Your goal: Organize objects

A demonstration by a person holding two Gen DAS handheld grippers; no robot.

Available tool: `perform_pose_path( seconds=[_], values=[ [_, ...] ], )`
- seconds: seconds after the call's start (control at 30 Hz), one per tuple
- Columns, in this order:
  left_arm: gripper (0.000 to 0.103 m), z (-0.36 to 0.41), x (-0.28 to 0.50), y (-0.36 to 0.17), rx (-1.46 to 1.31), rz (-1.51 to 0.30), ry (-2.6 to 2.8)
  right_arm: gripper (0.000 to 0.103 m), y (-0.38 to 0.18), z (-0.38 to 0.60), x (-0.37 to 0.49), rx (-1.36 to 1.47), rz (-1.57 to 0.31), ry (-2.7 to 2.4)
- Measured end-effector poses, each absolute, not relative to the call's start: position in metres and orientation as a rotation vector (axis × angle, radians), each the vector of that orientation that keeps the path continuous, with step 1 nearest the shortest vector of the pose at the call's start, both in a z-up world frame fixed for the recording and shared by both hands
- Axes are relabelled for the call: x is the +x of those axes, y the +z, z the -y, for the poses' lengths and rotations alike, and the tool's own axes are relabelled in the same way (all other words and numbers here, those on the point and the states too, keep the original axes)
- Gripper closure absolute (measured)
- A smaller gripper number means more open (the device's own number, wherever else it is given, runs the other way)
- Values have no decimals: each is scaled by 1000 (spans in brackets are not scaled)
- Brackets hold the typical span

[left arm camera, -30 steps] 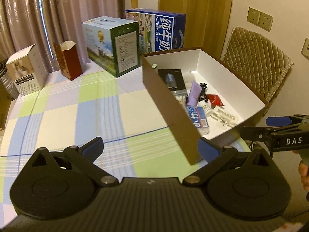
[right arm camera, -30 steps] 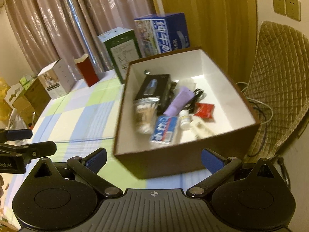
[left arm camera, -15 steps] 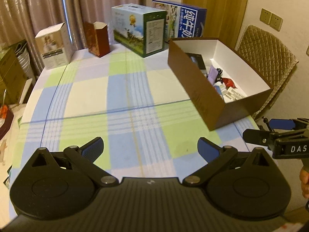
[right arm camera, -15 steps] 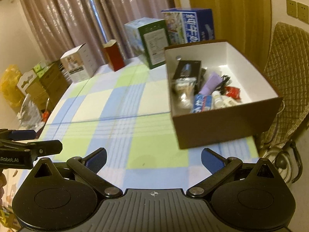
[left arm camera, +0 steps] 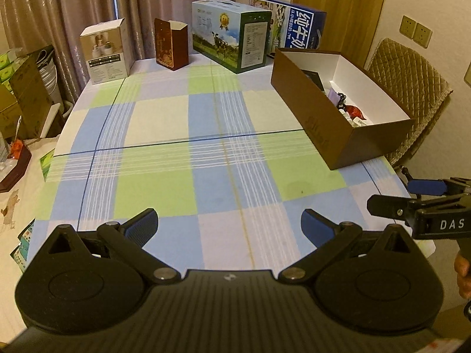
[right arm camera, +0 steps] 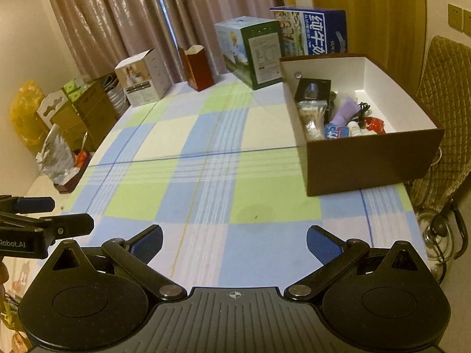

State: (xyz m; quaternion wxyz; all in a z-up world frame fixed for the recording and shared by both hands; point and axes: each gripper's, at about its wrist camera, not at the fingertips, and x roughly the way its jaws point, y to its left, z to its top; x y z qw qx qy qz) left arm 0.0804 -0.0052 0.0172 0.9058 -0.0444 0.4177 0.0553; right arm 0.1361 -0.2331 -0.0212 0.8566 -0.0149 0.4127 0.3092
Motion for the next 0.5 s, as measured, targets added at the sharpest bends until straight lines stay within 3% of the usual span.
perform_pose_path(
  seconds=[0.5],
  values=[
    [1,-4,55,17,-97,-854,111,2,-21,226,111,-43,-860,649]
  ],
)
